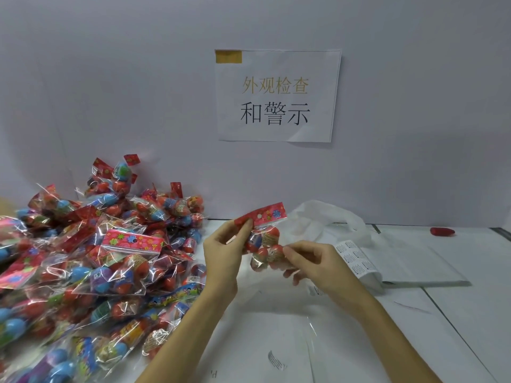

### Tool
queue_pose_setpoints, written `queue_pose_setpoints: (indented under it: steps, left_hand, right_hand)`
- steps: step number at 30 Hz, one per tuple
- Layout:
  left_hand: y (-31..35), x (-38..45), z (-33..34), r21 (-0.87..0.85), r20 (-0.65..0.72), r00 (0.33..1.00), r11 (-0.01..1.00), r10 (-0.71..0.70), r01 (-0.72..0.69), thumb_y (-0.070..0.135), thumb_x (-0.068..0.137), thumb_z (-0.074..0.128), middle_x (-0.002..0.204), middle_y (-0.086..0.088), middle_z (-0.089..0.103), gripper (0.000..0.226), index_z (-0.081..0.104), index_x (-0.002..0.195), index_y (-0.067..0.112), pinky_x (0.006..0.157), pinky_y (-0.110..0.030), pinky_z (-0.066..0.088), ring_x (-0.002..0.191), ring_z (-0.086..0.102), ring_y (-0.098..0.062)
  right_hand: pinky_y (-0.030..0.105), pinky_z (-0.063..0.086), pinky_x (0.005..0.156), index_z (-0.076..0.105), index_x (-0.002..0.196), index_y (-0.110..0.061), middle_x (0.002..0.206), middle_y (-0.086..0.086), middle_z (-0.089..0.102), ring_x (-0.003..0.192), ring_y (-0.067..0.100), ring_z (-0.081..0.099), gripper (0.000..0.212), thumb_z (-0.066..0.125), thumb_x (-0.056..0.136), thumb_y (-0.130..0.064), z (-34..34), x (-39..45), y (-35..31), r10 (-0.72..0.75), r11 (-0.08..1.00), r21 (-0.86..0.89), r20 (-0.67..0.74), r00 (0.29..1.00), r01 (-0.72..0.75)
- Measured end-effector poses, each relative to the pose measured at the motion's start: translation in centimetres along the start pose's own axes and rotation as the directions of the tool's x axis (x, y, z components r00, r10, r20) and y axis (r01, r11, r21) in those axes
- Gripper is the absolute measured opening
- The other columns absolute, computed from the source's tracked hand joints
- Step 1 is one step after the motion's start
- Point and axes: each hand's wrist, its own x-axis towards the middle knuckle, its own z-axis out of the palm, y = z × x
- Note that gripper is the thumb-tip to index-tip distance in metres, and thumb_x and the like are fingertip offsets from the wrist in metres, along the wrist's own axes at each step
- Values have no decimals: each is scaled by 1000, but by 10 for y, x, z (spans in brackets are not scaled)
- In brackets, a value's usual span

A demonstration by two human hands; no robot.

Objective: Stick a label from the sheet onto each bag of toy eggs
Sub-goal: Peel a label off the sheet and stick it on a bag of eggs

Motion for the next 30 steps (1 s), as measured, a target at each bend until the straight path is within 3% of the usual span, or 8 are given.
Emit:
queue_pose_setpoints:
  steps: [8,10,12,15,18,21,24,30]
  left_hand:
    - [-5,5,1,177,-45,999,984,21,-13,38,108,52,109,9,76,19,66,116,28,85,-30,61,104,73,-18]
    - [-7,12,-9,468,-65,981,874,181,-130,31,106,58,124,8,65,24,59,129,25,94,-27,55,120,63,-19]
    - [-8,19,-25,811,4,928,542,372,-221,23,103,63,143,-6,54,38,58,140,13,111,-36,46,136,47,-27]
    - [-7,29,-40,995,54,951,-94,303,-27,34,105,57,167,-26,25,47,54,148,13,130,-55,13,156,13,-45]
    - [-9,31,-49,919,-67,993,-382,94,98,52,107,39,170,-25,18,52,50,149,24,122,-66,-9,158,4,-48]
    - [-12,29,-52,906,-26,998,-420,63,50,48,108,33,144,-9,58,44,63,132,26,122,-69,-7,140,47,-33]
    - [-12,29,-51,911,61,990,-412,127,-3,50,109,33,123,1,66,47,72,104,25,127,-58,2,120,58,-22]
    - [-8,30,-47,927,161,973,-363,165,-92,56,110,21,117,4,70,66,77,101,21,119,-40,27,114,58,-17]
  right_hand:
    - [20,58,65,77,112,-5,106,11,77,84,18,74,23,61,100,-15,-32,-3,-18,47,862,504,16,999,-49]
    - [25,58,80,63,137,-19,132,8,70,108,20,72,37,54,101,-11,-59,-11,-34,-201,403,914,26,979,58]
    - [33,49,102,46,154,-29,157,12,50,136,32,55,50,38,110,-8,-71,-23,-43,-363,35,999,28,931,-16]
    - [39,47,101,56,148,-20,156,17,49,130,39,56,53,24,110,-2,-70,-27,-39,-327,82,991,129,936,-108]
    - [37,46,95,62,141,-7,148,23,56,120,40,60,53,21,109,-1,-56,-21,-27,-239,198,969,195,951,-149]
    - [30,55,75,75,126,-11,124,16,72,94,28,70,33,62,98,0,-42,-14,-25,-208,259,947,244,947,-187]
    - [20,50,51,84,104,-21,96,4,75,66,14,64,61,102,49,-4,-35,-12,-19,-37,503,863,82,996,-52]
    - [20,47,49,82,108,-14,94,7,72,65,15,61,35,72,77,-1,-27,-4,-9,100,568,814,78,992,-122]
